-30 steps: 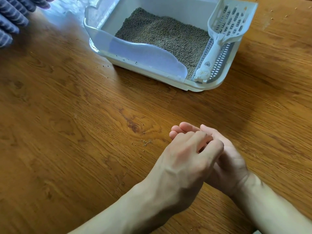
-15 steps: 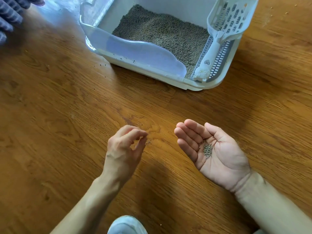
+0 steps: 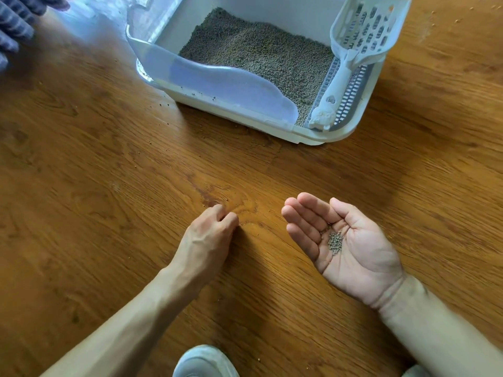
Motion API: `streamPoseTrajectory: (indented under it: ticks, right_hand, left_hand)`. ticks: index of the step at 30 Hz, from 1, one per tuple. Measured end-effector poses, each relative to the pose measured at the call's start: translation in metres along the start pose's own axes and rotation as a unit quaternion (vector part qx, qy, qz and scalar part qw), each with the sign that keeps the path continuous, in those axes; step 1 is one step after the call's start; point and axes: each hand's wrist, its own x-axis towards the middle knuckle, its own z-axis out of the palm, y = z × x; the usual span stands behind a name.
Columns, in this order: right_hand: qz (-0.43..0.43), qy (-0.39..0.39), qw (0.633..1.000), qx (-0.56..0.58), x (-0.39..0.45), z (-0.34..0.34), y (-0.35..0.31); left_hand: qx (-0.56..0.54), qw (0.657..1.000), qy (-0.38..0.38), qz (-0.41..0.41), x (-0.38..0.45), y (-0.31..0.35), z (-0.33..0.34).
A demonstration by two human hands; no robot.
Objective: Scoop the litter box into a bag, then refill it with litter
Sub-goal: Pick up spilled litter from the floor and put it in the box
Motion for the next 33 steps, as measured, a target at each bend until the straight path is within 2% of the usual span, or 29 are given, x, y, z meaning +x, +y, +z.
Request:
streamPoseTrajectory:
  ticks: [4, 7, 9, 12, 15, 18, 20, 22, 26, 29, 33]
  right_hand:
    - [0.001, -0.004, 1.000, 0.002, -0.002, 0.000, 0.001]
    - [-0.003, 0.011, 1.000, 0.003, -0.001, 0.000, 0.001]
    - [0.001, 0.018, 1.000, -0.005, -0.001, 0.000, 0.002]
    - [0.047, -0.002, 0.999, 0.019, 0.000, -0.001, 0.004]
    - [0.081, -0.008, 0.996, 0.031, -0.005, 0.001, 0.003]
    - [0.060, -0.017, 0.998, 0.006, -0.008, 0.001, 0.000]
    - [0.032, -0.011, 0.999, 0.000, -0.002, -0.002, 0.000]
    - [0.011, 0.006, 1.000, 0.000, 0.002, -0.001, 0.001]
    - [0.015, -0.015, 0.999, 0.024, 0.007, -0.006, 0.003]
    - [0.032, -0.035, 0.999, 0.009, 0.012, -0.010, 0.002]
    - [0.040, -0.036, 0.999, 0.002, 0.016, -0.011, 0.002]
  left_hand:
    - [-0.031, 0.999, 0.025, -0.020, 0.000, 0.008, -0.006]
    - [-0.144, 0.978, 0.142, -0.043, 0.003, 0.040, -0.042]
    - [-0.185, 0.966, 0.182, 0.010, 0.004, 0.078, -0.067]
    - [-0.226, 0.958, 0.145, 0.097, 0.006, 0.124, -0.078]
    - [-0.170, 0.971, 0.101, 0.131, 0.008, 0.137, -0.068]
    - [-0.185, 0.963, 0.133, 0.141, 0.005, 0.133, -0.074]
    - [-0.222, 0.951, 0.179, 0.117, 0.001, 0.118, -0.080]
    - [-0.200, 0.958, 0.199, 0.043, 0.000, 0.089, -0.075]
    - [-0.107, 0.984, 0.109, -0.096, -0.006, 0.026, -0.037]
    - [-0.078, 0.989, 0.050, -0.113, -0.014, 0.012, -0.019]
    - [-0.061, 0.993, 0.048, -0.090, -0.009, 0.013, -0.009]
